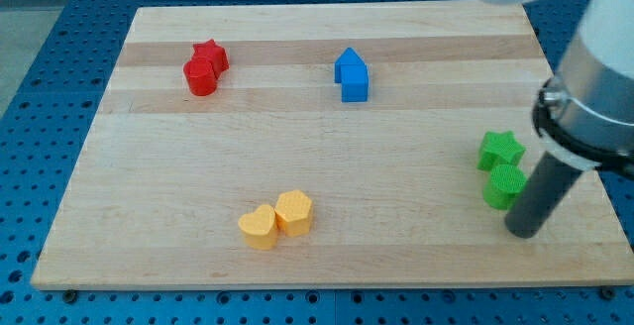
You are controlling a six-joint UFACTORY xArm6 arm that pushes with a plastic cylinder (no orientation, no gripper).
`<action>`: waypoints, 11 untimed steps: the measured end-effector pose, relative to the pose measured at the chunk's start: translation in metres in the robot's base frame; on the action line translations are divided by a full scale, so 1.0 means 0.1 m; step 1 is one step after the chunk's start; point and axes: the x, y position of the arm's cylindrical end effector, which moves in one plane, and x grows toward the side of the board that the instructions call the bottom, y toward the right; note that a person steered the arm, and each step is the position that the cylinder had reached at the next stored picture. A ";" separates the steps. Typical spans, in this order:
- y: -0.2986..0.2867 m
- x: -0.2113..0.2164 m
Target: Move the green star horizontal to the cube
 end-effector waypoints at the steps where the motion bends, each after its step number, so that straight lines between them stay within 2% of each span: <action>1: 0.09 -0.21; 3: 0.08 -1.04; 4: 0.08 -1.24; 6: -0.07 -0.99; 7: -0.49 -1.00; 8: -0.87 -1.48; 9: -0.92 -1.71; 10: -0.94 -1.28; 11: -1.29 -1.16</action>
